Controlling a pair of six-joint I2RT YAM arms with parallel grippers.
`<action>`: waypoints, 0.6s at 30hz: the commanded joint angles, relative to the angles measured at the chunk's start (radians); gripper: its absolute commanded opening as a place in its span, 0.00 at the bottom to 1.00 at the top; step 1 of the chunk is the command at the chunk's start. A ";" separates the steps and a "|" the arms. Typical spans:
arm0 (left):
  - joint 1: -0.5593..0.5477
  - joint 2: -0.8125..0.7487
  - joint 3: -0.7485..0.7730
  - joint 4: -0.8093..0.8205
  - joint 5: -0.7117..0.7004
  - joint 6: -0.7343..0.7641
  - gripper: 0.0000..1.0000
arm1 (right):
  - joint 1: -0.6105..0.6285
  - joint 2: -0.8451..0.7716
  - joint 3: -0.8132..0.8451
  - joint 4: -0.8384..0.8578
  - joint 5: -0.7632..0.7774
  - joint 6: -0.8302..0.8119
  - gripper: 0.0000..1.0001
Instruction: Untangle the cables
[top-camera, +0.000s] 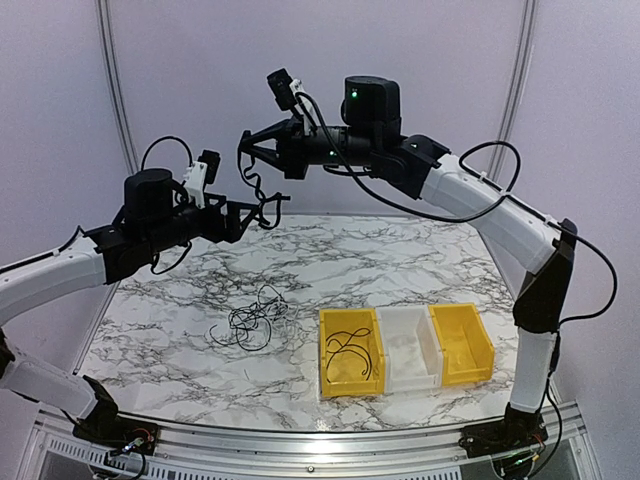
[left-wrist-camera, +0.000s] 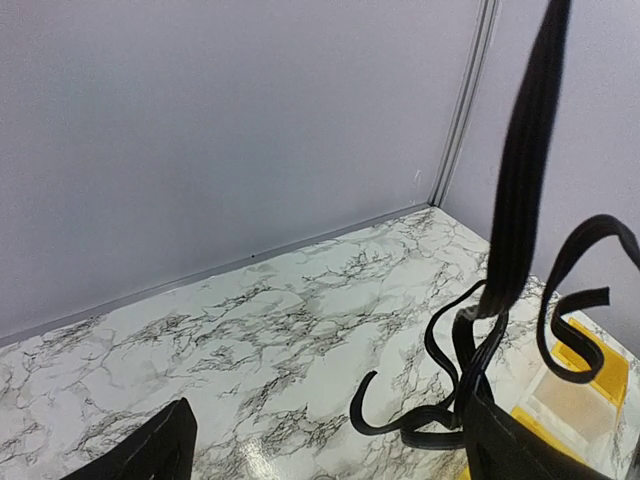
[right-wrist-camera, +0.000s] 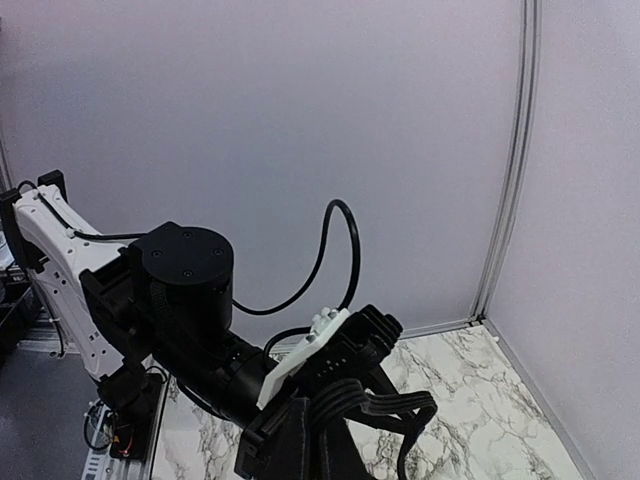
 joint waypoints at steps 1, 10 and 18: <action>-0.005 -0.059 -0.032 0.016 -0.002 0.005 0.96 | 0.010 -0.024 0.055 0.026 0.008 -0.004 0.00; -0.004 -0.079 -0.040 0.016 0.020 0.019 0.97 | 0.011 -0.013 0.068 0.035 0.005 0.001 0.00; -0.009 -0.144 -0.101 0.112 0.032 0.011 0.99 | 0.011 -0.007 0.074 0.028 0.024 -0.002 0.00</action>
